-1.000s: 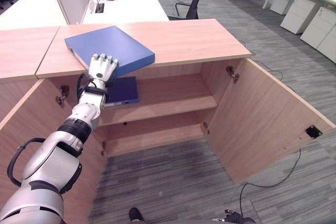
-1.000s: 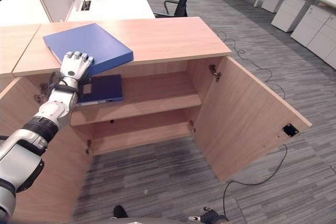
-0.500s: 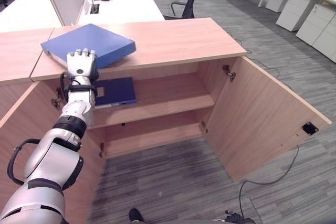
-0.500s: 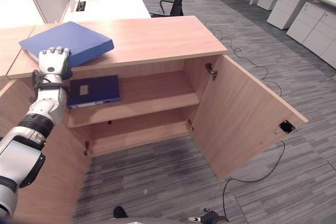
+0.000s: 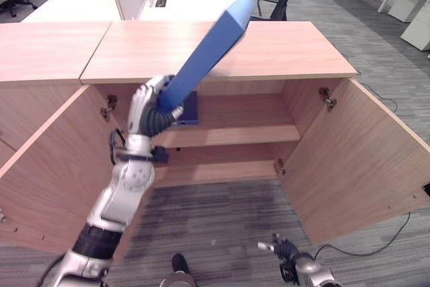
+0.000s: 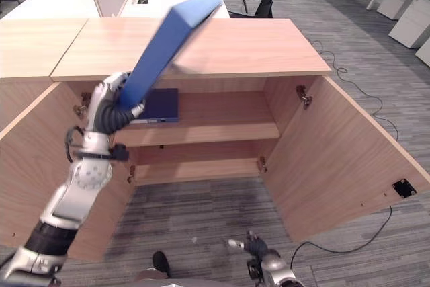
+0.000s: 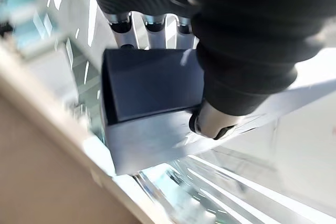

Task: Put the empty folder in the office cabinet

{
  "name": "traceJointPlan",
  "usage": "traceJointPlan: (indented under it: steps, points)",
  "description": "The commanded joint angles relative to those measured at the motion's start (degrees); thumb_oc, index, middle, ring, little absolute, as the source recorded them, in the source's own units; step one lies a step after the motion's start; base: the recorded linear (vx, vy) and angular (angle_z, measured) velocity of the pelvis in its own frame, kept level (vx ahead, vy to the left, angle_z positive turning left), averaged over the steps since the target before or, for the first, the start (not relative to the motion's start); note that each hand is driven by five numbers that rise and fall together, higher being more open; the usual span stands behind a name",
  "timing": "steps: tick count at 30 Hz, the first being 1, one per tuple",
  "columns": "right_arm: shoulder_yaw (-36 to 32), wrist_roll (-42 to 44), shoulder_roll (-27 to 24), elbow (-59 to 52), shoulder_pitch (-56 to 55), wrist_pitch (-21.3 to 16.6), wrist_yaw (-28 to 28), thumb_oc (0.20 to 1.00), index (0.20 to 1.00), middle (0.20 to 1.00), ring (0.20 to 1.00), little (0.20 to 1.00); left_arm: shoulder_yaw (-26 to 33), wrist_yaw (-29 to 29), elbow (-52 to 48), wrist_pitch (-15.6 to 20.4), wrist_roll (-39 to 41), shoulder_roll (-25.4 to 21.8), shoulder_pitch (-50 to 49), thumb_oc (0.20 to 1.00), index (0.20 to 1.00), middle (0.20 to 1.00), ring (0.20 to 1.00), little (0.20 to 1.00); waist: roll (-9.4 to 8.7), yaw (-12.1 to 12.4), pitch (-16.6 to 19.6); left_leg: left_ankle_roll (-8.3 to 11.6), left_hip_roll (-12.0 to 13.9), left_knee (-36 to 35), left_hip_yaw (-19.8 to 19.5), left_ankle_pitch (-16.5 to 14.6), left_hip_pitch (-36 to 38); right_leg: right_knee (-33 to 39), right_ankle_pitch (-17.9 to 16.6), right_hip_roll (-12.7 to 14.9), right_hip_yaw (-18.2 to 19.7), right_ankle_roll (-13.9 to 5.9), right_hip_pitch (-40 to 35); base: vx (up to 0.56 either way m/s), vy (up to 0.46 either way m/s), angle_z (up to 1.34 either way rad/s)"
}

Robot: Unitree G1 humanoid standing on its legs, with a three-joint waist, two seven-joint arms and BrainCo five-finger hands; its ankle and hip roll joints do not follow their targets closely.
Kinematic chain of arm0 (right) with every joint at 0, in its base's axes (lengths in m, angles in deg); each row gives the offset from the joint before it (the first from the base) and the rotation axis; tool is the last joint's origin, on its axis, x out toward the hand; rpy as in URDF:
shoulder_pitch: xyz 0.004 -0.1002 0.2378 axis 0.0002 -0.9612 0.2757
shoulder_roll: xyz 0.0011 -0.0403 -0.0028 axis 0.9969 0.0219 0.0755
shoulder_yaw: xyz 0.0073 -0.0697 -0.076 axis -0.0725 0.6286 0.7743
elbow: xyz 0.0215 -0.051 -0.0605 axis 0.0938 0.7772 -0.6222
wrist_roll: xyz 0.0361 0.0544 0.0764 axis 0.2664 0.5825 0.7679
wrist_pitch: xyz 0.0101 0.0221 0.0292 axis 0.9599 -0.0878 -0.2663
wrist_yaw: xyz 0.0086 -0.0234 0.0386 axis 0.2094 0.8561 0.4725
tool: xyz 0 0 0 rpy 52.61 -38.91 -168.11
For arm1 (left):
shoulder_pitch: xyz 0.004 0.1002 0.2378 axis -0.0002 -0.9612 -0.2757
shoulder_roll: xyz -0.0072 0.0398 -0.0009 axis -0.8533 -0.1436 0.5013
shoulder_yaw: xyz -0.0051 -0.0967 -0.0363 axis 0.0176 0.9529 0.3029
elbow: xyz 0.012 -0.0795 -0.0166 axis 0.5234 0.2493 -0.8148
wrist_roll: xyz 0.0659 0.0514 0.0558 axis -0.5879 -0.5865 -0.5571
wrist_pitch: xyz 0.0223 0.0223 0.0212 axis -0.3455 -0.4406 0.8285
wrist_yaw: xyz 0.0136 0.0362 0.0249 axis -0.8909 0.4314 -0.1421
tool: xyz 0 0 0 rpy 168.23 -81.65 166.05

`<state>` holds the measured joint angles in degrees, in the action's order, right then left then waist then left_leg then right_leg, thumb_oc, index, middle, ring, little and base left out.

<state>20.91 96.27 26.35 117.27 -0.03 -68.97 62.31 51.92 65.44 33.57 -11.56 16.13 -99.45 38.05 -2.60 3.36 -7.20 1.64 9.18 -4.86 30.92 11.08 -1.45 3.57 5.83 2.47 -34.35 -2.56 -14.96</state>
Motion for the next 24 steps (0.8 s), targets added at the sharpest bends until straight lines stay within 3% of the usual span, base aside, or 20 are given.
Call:
traceJointPlan:
  steps: [1, 3, 8, 15, 24]
  points:
    - [-2.58, 3.46, -1.83, -2.14, 2.30, -3.47, 1.32, 1.000, 1.000, 1.000, 1.000, 1.000, -2.07, -11.03, 4.10, 1.81, 18.31, -0.12, -2.81, 0.200, 0.200, 0.200, 0.200, 0.200, 1.33, -0.47, 1.08, 6.91, 7.95, 0.67, 1.18, 0.68, 1.90, 0.78, -1.36, 0.35, -1.46, -0.86, 3.54, 0.00, 0.000, 0.00]
    - [-4.31, 5.14, -3.48, -7.37, 1.65, -4.14, 1.86, 1.000, 1.000, 1.000, 1.000, 1.000, -0.56, -14.53, 0.62, 1.21, 27.10, -1.10, -7.26, 0.200, 0.200, 0.200, 0.200, 0.200, 1.36, -0.22, 1.47, 6.74, 7.83, 0.68, 1.00, 0.54, 1.80, 0.68, -1.36, 0.36, -1.84, -0.97, 3.66, 0.00, -0.003, 0.02]
    - [-6.83, 8.65, -4.56, -13.30, -0.05, -5.15, 2.55, 1.000, 1.000, 1.000, 1.000, 1.000, 2.61, -15.85, -1.45, 0.76, 34.23, -1.19, -12.06, 0.200, 0.200, 0.200, 0.200, 0.200, 1.30, 0.10, 1.96, 6.49, 7.55, 0.69, 0.83, 0.30, 1.78, 0.66, -1.42, 0.49, -2.03, -1.12, 3.82, 0.00, 0.000, 0.04]
    - [-11.93, 9.17, -5.89, -20.18, -3.20, -6.27, 0.76, 1.000, 1.000, 1.000, 1.000, 1.000, 7.03, -12.93, 0.22, 1.00, 29.96, 0.27, -16.12, 0.200, 0.200, 0.200, 0.200, 0.200, 1.15, 0.39, 2.06, 6.29, 7.40, 0.68, 0.17, 0.37, 1.39, 0.65, -1.32, 0.52, -2.15, -1.04, 4.00, 0.00, -0.006, 0.04]
    - [-15.50, 5.56, -6.79, -17.04, -4.17, -4.96, -1.83, 1.000, 1.000, 1.000, 1.000, 1.000, 10.37, -11.14, 0.23, 0.99, 23.53, 0.65, -17.65, 0.200, 0.200, 0.200, 0.200, 0.200, 1.16, 0.58, 1.95, 6.23, 7.32, 0.57, -0.68, 0.42, 0.64, 1.00, -1.56, 0.55, -2.37, -1.07, 4.18, -0.01, -0.004, 0.06]
